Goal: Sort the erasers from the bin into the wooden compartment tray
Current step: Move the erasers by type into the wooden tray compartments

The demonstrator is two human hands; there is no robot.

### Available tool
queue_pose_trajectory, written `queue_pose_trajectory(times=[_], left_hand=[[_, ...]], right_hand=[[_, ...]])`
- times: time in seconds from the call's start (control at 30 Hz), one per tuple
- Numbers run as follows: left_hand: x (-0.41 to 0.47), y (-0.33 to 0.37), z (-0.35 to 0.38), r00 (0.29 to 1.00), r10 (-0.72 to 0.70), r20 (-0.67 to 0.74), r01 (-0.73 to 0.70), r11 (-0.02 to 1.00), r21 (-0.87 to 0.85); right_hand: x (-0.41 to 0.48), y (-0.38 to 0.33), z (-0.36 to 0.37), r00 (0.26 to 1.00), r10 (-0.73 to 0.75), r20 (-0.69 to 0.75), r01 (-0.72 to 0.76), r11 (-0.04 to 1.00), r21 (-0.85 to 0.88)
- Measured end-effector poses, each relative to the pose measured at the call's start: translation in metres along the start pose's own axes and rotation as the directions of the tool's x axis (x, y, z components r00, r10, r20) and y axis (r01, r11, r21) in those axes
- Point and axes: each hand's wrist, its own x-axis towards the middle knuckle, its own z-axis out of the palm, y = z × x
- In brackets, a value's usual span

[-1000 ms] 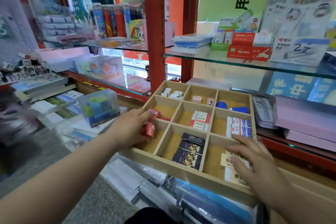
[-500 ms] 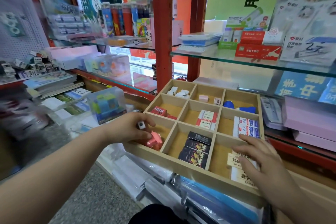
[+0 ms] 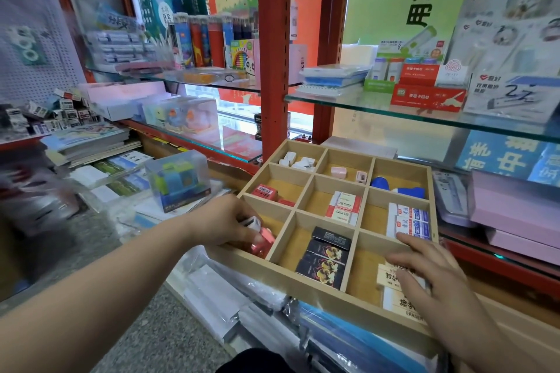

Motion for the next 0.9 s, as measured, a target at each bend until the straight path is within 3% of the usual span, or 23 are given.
queue_pose_trajectory(times=[0.2, 0.37, 0.5, 0.63, 0.9], left_hand=[[-0.001, 0.004, -0.002, 0.997, 0.036, -0.072, -0.032, 0.998, 0.055], [0.01, 0.014, -0.017, 0.969, 0.051, -0.244, -0.065, 0.997, -0.05], [0.044, 0.049, -0.023, 0.96, 0.125, -0.25, -0.114, 0.992, 0.057], [0.09, 0.078, -0.012, 0.946, 0.161, -0.28, -0.171, 0.985, -0.01], [0.153, 0.091, 0.014, 0.96, 0.12, -0.253, -0.104, 0.992, 0.076]], right_hand=[[-0.001, -0.001, 0.0, 1.0, 0.008, 0.0, -0.008, 1.0, -0.008], [-0.001, -0.003, -0.001, 0.999, 0.029, 0.032, -0.028, 0.999, -0.024], [-0.001, -0.005, -0.003, 0.998, 0.044, 0.038, -0.044, 0.999, -0.001], [0.002, -0.003, 0.001, 1.0, 0.026, -0.003, -0.026, 0.998, 0.052], [0.006, 0.01, 0.008, 0.996, -0.011, -0.092, 0.016, 0.998, 0.054]])
